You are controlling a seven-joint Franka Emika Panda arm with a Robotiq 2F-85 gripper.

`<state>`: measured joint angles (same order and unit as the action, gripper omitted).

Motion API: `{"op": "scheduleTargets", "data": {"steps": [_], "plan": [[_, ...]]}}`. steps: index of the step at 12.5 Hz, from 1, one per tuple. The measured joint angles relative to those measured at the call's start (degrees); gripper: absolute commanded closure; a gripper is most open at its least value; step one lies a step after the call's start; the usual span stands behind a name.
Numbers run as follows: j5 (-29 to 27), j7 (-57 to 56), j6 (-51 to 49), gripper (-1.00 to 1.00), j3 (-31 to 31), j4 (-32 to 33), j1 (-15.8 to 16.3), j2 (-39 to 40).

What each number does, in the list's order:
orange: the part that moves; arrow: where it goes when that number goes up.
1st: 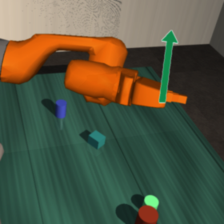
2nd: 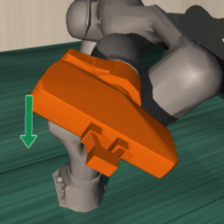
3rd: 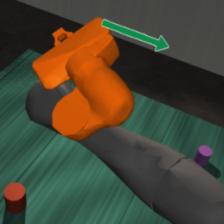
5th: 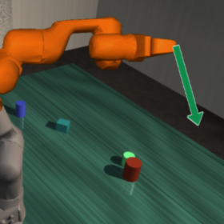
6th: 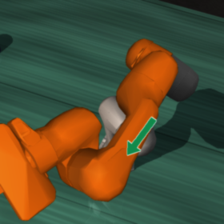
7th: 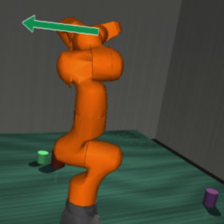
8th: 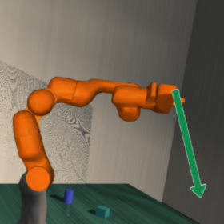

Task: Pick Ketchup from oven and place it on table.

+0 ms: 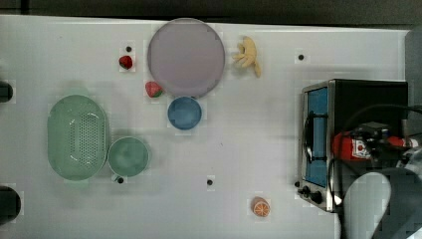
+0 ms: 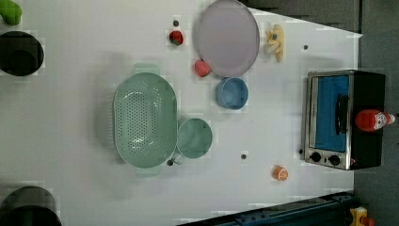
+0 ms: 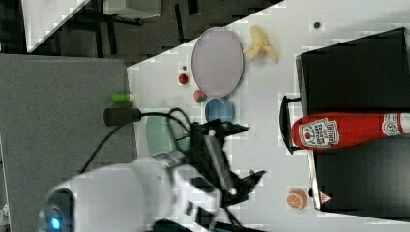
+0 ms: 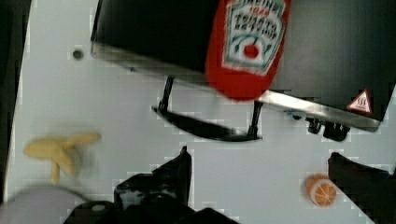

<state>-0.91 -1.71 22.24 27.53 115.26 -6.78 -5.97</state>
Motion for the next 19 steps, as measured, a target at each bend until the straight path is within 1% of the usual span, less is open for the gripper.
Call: {"op": "scheduleTargets", "data": {"steps": [2,3,5,6,7,9,11,13,15,16,17,18,19], "plan": [[0.75,0.0,7.27,-1.0,2.69,-0.22,0.22,3.71],[0.59,0.0,9.54,-1.0,3.94,-1.4,0.52,6.2],[-0.82,0.01,12.14,-1.0,4.98,-3.47,0.06,10.84],[-1.68,0.01,13.07,-1.0,6.15,-3.75,0.52,12.74],[-3.97,0.29,12.79,-1.0,7.47,-4.64,0.85,15.29],[-7.23,1.04,14.38,-1.0,8.25,-5.09,0.31,19.86],[-7.74,1.35,14.32,-1.0,7.61,-4.92,-0.21,22.6],[-8.04,2.14,13.43,-1.0,6.32,-3.92,-0.29,22.98],[-8.09,2.81,11.64,-1.0,6.1,-4.25,0.22,22.88],[-8.09,3.13,11.78,-0.93,6.55,-4.42,0.77,23.07],[-8.19,3.13,11.81,-0.69,6.66,-4.76,0.84,23.21],[-9.46,3.13,11.39,-0.43,6.71,-4.76,0.64,23.09],[-10.71,3.13,11.44,-0.29,6.83,-4.36,0.44,23.14]]}}
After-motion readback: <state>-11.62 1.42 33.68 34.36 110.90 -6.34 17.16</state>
